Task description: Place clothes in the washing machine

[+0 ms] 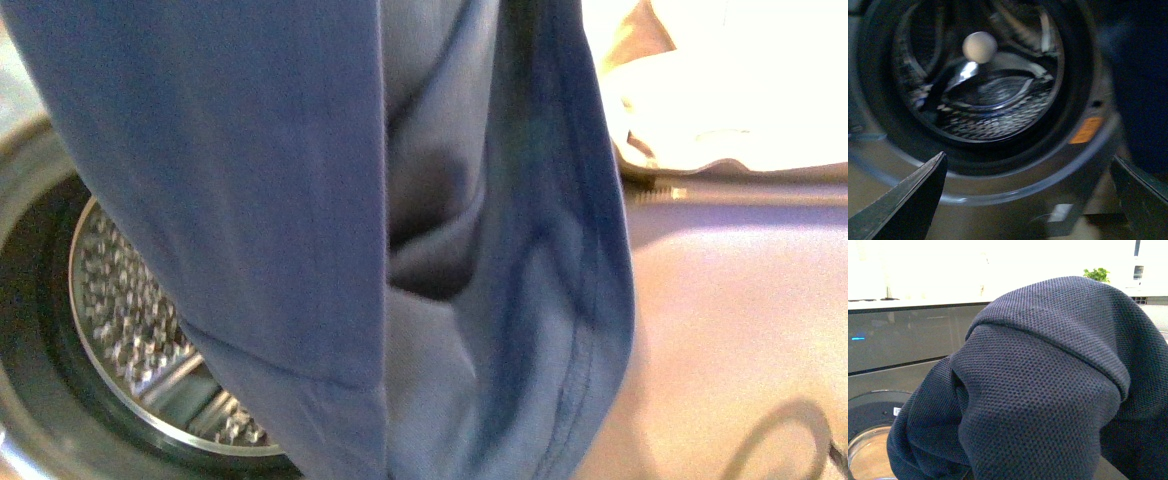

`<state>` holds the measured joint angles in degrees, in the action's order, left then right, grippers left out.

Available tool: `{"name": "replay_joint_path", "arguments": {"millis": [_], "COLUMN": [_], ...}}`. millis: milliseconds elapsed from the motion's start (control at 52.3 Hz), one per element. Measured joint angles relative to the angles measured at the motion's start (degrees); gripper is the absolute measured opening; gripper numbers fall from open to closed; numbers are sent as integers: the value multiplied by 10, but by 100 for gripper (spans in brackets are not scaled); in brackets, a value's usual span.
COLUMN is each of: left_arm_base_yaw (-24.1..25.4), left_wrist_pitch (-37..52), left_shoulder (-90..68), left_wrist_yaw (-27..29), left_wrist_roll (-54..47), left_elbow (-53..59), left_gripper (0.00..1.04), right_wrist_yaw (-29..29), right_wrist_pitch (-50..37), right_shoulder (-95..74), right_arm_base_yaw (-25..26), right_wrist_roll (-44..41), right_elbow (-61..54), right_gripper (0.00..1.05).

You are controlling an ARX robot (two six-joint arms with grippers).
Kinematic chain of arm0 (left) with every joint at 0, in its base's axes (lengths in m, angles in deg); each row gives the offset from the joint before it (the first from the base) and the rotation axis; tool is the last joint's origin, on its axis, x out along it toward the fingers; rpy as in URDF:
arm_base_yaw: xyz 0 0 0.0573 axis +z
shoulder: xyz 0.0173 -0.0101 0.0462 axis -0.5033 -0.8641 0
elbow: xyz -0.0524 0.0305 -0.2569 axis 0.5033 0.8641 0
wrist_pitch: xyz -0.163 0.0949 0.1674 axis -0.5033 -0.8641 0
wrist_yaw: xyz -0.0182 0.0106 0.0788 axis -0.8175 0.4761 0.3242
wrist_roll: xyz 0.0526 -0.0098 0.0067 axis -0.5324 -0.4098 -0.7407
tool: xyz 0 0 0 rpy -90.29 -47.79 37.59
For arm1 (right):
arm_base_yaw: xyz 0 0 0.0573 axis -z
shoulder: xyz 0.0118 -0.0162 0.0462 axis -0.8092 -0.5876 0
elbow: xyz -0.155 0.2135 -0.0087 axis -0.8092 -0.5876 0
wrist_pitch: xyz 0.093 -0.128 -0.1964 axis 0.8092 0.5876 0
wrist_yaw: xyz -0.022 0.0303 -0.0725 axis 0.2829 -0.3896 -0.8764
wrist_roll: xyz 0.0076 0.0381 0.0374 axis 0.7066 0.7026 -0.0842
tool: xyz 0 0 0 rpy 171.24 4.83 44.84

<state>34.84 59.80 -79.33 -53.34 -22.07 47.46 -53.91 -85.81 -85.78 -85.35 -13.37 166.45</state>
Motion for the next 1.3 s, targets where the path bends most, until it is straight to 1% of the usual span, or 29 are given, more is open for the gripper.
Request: {"name": "replay_joint_path", "arguments": {"millis": [19,57,96,153,268,421,535,708,841,956,1071,1147,1300], "left_arm_base_yaw": [16,35,47,53,38,-9,-46,-73,-90,-103,-105,-105,-113], "left_wrist_pitch": [28,68,102,140,162,206,262,321,361,365,366,378,425], "left_shoulder": [-16,-49,-86,-133,-182,-251,-323,-414,-469,-513,-560,-581,-597], "left_wrist_yaw": [-52,-110,-141,-163,-184,-211,-240,-254,-251,-226,-181,-161,-176], "left_wrist_roll": [26,56,77,97,97,85,81,90,93,84,80,80,94], "left_elbow": [-1,-7,-21,-51,-99,-176,-245,-302,-339,-370,-405,-420,-424], "left_gripper": [98,98,98,98,98,98,98,98,98,98,98,98,98], "right_wrist_yaw": [0,1,0,0,0,0,0,0,0,0,0,0,0], "right_wrist_pitch": [0,0,0,0,0,0,0,0,0,0,0,0,0], "right_shoulder": [0,0,0,0,0,0,0,0,0,0,0,0,0], "right_arm_base_yaw": [0,0,0,0,0,0,0,0,0,0,0,0,0], "right_wrist_roll": [0,0,0,0,0,0,0,0,0,0,0,0,0], "right_elbow": [0,0,0,0,0,0,0,0,0,0,0,0,0], "right_gripper": [14,14,14,14,14,14,14,14,14,14,14,14,14]}}
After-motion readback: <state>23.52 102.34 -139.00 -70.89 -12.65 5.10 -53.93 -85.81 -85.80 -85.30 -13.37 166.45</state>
